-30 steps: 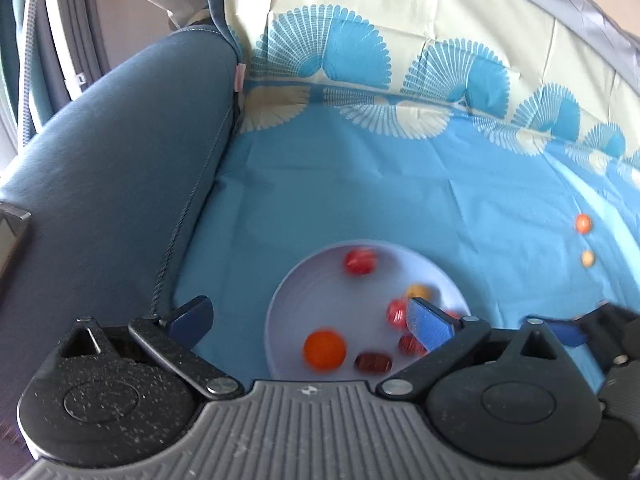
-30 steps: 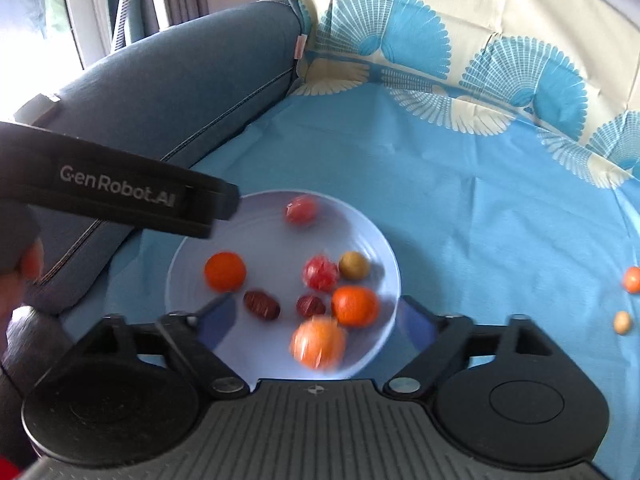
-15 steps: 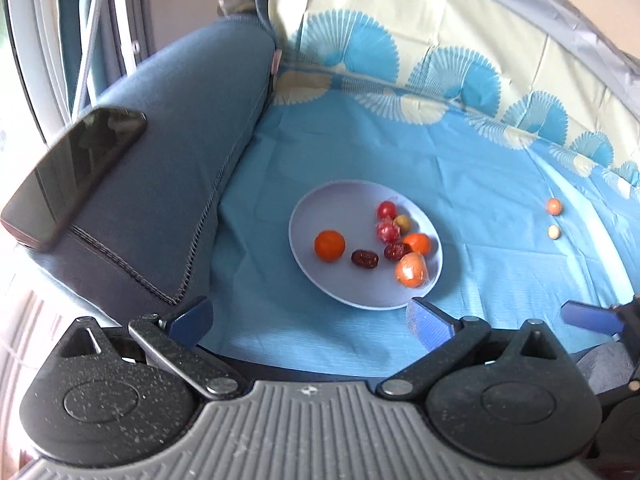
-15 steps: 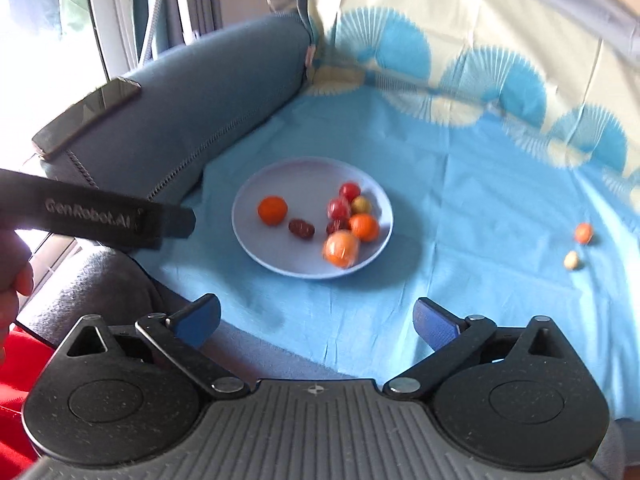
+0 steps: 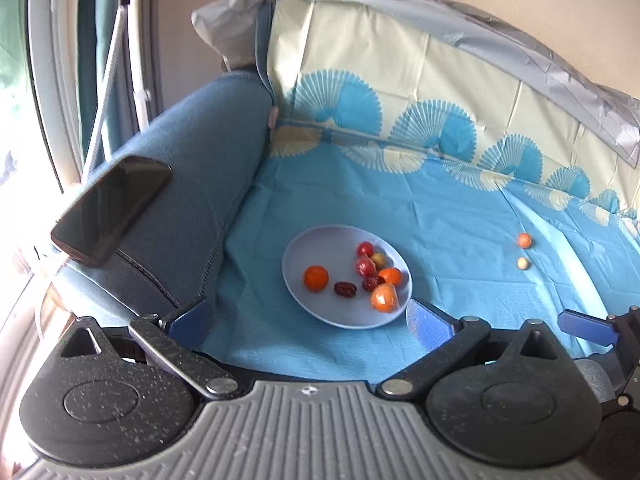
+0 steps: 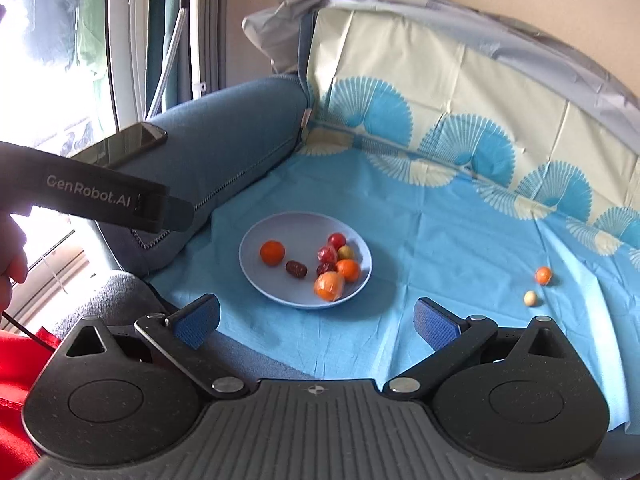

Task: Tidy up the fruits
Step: 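Withdraw both tools from the plate toward the last two fruits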

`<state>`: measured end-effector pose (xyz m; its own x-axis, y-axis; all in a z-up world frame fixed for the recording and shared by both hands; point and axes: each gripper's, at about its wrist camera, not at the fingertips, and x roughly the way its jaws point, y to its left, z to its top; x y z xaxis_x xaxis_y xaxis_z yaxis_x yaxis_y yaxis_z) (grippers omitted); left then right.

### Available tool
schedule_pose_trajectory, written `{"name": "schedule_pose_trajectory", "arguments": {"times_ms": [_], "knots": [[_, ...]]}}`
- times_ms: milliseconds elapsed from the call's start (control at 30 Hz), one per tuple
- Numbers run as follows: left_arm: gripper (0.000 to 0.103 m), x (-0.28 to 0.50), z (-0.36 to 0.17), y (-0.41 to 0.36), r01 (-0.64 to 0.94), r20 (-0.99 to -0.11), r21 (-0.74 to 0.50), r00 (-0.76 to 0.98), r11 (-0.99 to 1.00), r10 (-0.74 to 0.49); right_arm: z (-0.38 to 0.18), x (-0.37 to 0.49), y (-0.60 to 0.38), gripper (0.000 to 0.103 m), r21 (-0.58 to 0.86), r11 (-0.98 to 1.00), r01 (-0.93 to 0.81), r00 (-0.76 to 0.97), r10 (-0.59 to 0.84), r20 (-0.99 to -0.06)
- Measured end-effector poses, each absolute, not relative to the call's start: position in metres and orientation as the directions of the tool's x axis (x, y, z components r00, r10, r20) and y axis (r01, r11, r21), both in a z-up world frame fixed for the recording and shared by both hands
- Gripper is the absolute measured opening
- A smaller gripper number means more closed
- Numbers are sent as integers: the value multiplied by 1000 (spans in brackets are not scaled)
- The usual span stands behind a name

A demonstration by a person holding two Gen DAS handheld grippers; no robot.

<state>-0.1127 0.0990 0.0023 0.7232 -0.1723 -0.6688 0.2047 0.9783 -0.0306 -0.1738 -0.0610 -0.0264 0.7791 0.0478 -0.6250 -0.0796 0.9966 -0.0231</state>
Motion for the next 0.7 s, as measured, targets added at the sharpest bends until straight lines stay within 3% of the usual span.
{"name": "schedule_pose_trajectory", "arguments": {"times_ms": [233, 700], "knots": [[103, -119, 9, 98, 191, -657, -23, 736, 981, -159, -18, -189, -59, 102, -39, 997, -69, 816, 34, -577], [103, -117, 6, 84, 196, -659, 29, 741, 980, -129, -27, -189, -83, 102, 26, 999, 22, 815, -3, -580]]}}
